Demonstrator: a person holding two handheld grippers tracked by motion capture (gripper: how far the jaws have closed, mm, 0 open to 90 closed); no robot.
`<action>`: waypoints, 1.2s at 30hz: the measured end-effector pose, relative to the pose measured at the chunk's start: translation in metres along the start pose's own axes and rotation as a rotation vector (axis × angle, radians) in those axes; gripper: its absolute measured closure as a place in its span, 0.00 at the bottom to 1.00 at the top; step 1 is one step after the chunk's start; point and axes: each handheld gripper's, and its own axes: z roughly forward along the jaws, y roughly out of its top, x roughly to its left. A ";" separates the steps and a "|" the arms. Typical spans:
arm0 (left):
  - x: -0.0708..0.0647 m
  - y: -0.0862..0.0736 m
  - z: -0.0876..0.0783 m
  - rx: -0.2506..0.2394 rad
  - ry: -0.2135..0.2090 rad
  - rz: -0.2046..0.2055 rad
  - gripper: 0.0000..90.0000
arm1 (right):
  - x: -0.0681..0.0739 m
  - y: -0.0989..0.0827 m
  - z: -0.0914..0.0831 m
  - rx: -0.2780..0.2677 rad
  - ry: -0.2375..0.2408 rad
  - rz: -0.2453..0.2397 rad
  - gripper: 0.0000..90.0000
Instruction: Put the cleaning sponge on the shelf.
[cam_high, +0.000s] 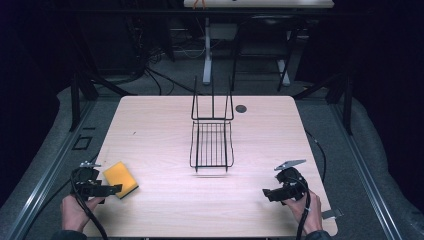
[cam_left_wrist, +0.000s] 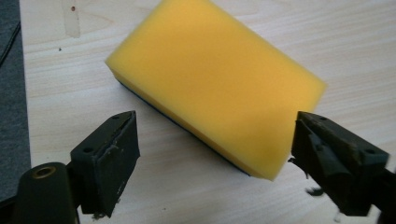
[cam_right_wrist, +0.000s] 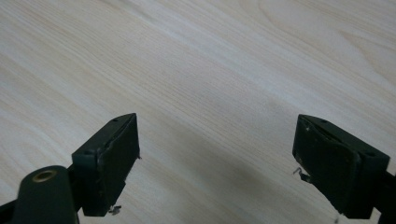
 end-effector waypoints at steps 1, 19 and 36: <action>0.001 0.000 0.002 0.008 -0.003 -0.001 0.21 | 0.001 0.000 -0.001 -0.002 -0.003 0.000 0.16; -0.003 0.002 0.012 0.038 -0.069 -0.023 0.75 | 0.004 0.001 -0.002 -0.006 -0.015 0.004 0.25; -0.007 0.004 0.002 -0.014 -0.071 -0.007 0.83 | 0.005 0.001 -0.007 -0.020 -0.028 -0.017 0.26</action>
